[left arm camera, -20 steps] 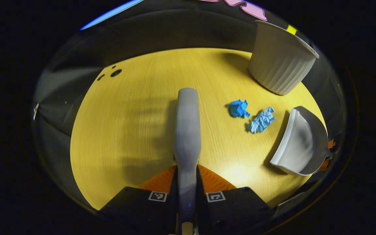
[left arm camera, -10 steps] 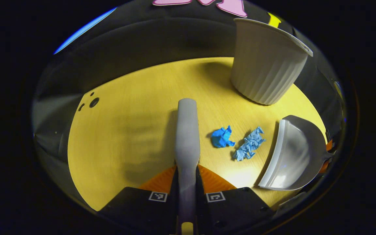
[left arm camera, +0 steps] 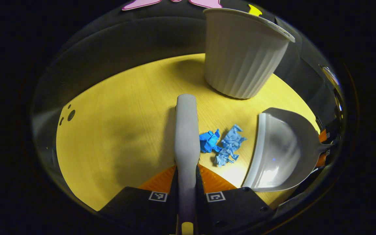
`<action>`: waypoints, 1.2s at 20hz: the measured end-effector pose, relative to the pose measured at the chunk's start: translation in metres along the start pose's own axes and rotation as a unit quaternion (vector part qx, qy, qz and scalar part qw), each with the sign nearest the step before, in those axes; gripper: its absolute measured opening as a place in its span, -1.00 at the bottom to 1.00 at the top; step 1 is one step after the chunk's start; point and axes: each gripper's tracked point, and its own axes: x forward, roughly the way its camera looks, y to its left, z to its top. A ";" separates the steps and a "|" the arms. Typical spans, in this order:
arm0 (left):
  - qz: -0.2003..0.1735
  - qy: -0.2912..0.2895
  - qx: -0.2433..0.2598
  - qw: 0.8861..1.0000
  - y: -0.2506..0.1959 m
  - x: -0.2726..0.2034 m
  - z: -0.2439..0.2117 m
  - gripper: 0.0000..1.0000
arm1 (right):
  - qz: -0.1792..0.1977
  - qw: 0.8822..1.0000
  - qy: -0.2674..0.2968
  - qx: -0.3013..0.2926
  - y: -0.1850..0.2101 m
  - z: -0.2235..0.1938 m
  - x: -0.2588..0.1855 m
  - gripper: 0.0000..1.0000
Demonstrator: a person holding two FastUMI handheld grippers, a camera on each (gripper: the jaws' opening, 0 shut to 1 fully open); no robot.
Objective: Pick up the small broom and dustpan from the desktop, sweep the trash into the dustpan with the broom, and then empty the trash into the garbage bin.
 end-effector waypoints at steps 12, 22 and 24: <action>-0.108 0.016 0.062 0.992 -0.087 -0.006 -0.013 -0.37 | 0.006 1.000 -0.015 0.018 0.006 -0.006 0.005 -0.25; -0.098 0.024 0.034 0.994 -0.075 -0.008 -0.021 -0.36 | -0.005 0.995 -0.084 0.063 0.012 -0.023 0.015 -0.26; -0.089 0.024 0.019 0.996 -0.059 -0.014 -0.025 -0.43 | -0.011 0.992 -0.092 0.084 0.010 -0.031 0.006 -0.25</action>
